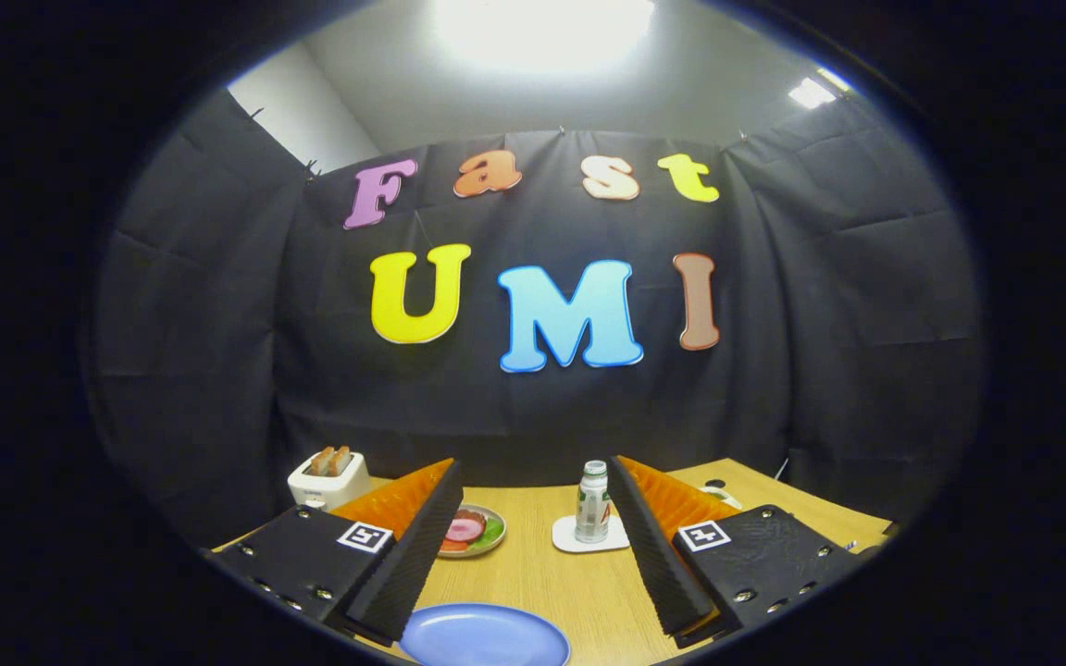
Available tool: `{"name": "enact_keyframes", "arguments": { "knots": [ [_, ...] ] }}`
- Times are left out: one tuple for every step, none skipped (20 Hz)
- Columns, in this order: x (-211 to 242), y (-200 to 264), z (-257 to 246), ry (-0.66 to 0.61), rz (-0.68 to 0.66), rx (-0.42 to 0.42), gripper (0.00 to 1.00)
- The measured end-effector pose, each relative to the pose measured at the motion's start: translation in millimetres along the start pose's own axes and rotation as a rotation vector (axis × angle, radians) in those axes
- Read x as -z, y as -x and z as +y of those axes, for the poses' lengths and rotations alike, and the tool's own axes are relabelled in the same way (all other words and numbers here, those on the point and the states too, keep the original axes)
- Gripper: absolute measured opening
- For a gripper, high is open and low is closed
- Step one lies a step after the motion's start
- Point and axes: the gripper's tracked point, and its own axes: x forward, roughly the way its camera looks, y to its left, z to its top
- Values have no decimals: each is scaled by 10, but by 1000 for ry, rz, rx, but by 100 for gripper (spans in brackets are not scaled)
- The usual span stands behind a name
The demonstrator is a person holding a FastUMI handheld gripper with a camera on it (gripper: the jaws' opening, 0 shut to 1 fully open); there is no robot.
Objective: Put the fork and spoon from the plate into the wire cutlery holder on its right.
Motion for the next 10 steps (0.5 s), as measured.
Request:
{"name": "enact_keyframes", "arguments": {
  "knots": [
    [-98,27,5,48,-64,-8,96],
    [-156,40,2,92,-114,-17,96],
    [-174,83,37,98,-115,-37,96],
    [-36,108,31,90,-69,-40,96],
    [73,159,6,89,12,-26,96],
    [208,222,12,109,85,-36,96],
    [285,283,39,129,140,-49,96],
    [334,267,81,139,172,-58,96],
    [333,267,107,136,187,-59,96],
    [330,228,181,120,186,-60,96]
  ]
}}
